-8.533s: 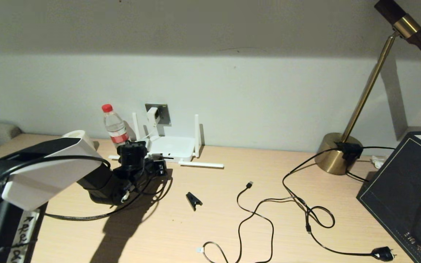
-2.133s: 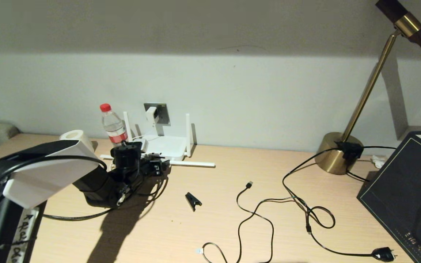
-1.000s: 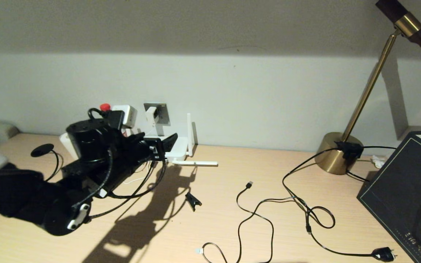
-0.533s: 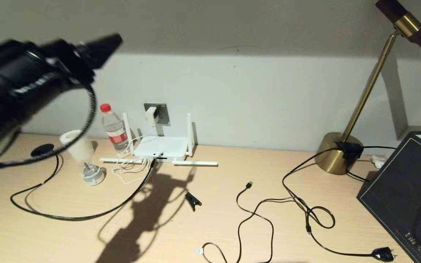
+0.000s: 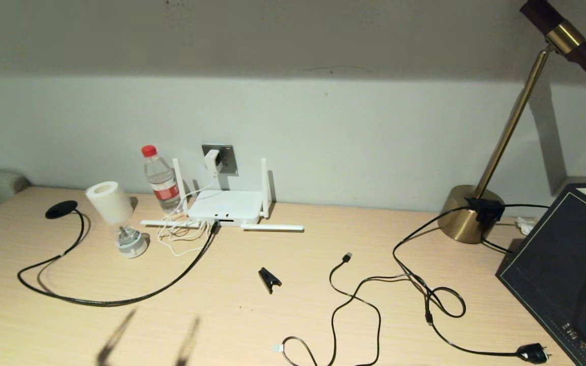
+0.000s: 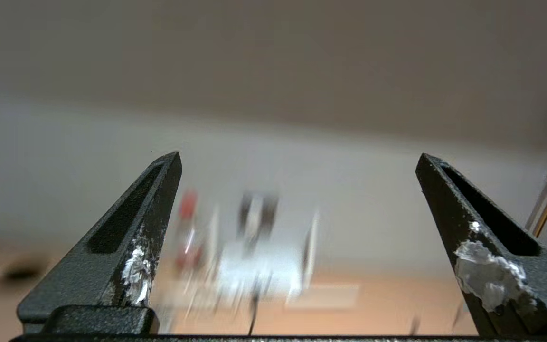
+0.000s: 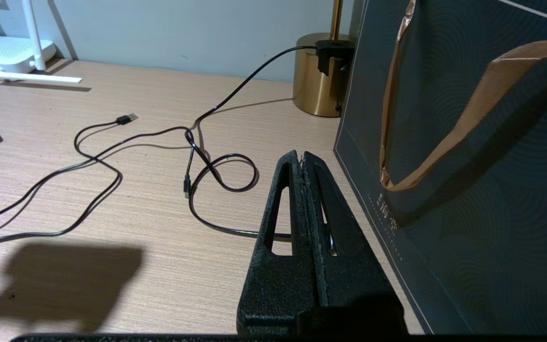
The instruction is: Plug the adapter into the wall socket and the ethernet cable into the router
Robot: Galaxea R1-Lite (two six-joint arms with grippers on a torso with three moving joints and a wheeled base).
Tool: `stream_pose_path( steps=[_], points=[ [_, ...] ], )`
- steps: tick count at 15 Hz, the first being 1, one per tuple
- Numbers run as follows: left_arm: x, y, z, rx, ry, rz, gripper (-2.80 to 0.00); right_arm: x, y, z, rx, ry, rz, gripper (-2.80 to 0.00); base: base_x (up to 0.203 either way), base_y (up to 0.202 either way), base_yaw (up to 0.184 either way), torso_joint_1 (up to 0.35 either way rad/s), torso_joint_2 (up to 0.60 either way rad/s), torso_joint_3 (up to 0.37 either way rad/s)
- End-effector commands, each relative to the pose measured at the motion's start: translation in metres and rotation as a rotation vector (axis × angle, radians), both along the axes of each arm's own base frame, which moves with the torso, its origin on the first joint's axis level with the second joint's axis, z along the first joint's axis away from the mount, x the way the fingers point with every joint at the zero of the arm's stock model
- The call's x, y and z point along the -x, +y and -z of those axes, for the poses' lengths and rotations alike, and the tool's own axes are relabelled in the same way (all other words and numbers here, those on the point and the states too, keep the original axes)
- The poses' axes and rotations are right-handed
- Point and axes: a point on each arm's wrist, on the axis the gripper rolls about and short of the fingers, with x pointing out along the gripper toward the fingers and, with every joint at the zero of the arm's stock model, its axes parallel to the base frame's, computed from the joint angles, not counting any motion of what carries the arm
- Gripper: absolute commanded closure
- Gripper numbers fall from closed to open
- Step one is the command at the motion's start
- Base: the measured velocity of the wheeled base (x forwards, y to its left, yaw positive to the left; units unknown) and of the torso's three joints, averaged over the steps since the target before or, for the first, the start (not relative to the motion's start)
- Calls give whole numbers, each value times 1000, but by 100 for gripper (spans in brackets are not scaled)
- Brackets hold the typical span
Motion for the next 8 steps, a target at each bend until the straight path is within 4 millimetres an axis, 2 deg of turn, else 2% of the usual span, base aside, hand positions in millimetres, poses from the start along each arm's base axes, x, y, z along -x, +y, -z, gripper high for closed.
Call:
stream_pose_path(
  steps=[1, 3, 5, 6, 8],
  points=[
    [17, -1, 75, -31, 141, -52, -280, -3, 0, 10, 0, 36, -1, 0, 0, 0, 0, 0, 0, 0],
    [3, -3, 152, -73, 375, -50, -280, -3, 0, 10, 0, 36, -1, 0, 0, 0, 0, 0, 0, 0],
    [4, -4, 222, -151, 515, -67, -280, -3, 0, 10, 3, 36, -1, 0, 0, 0, 0, 0, 0, 0],
    [9, -4, 245, -177, 518, -67, -280, -3, 0, 10, -1, 36, -1, 0, 0, 0, 0, 0, 0, 0],
    [17, -5, 259, -213, 460, -68, -280, -3, 0, 10, 0, 35, -1, 0, 0, 0, 0, 0, 0, 0]
  ],
)
